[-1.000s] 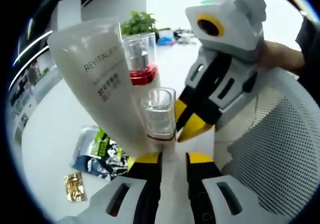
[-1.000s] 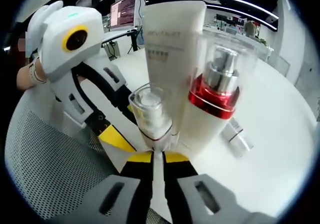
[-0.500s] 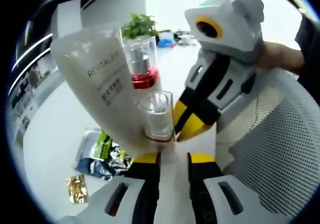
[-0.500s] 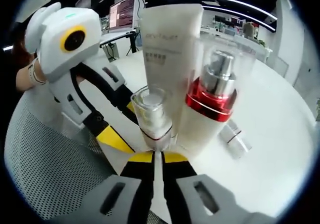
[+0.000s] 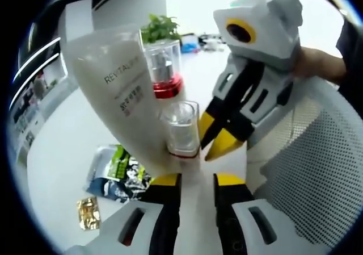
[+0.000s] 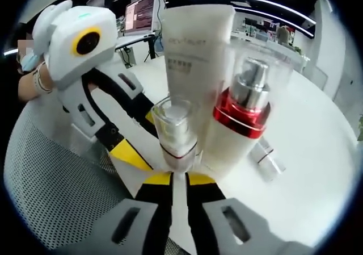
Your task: Arrange the skincare products in the storage area until every visible bottle or jar stands upright without overlapping.
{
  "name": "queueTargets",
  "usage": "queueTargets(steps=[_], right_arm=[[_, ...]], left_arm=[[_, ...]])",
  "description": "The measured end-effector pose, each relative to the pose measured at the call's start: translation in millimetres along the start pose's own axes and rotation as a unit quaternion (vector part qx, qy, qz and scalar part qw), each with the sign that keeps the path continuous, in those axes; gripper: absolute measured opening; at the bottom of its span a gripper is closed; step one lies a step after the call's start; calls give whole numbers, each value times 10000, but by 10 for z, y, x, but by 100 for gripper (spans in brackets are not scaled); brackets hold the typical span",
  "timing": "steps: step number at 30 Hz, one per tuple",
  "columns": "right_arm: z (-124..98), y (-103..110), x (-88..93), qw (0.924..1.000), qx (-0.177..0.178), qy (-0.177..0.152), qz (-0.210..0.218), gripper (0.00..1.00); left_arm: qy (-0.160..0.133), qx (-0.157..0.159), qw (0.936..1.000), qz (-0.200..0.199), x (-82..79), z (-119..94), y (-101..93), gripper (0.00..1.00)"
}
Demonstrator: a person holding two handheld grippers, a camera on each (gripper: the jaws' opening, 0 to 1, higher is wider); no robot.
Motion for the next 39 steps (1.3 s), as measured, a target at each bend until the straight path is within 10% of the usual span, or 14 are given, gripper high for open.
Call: queueTargets(steps=[20, 39], right_arm=[[-245, -7, 8, 9997, 77, -186, 101, 11], [-529, -49, 9, 9987, 336, -200, 328, 32]], left_arm=[[49, -359, 9989, -313, 86, -288, 166, 21], [88, -1135, 9909, -724, 190, -656, 412, 42]])
Point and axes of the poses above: the point that each gripper's makers call its tool centre point, and the gripper's own axes: z roughly forward along the fingers, y roughly to its left, x roughly out of its underside, the point moved 7 cm from there along -z, roughly backward along the fingers, and after that the axes turned 14 degrees about -x, right-handed, at the moved point
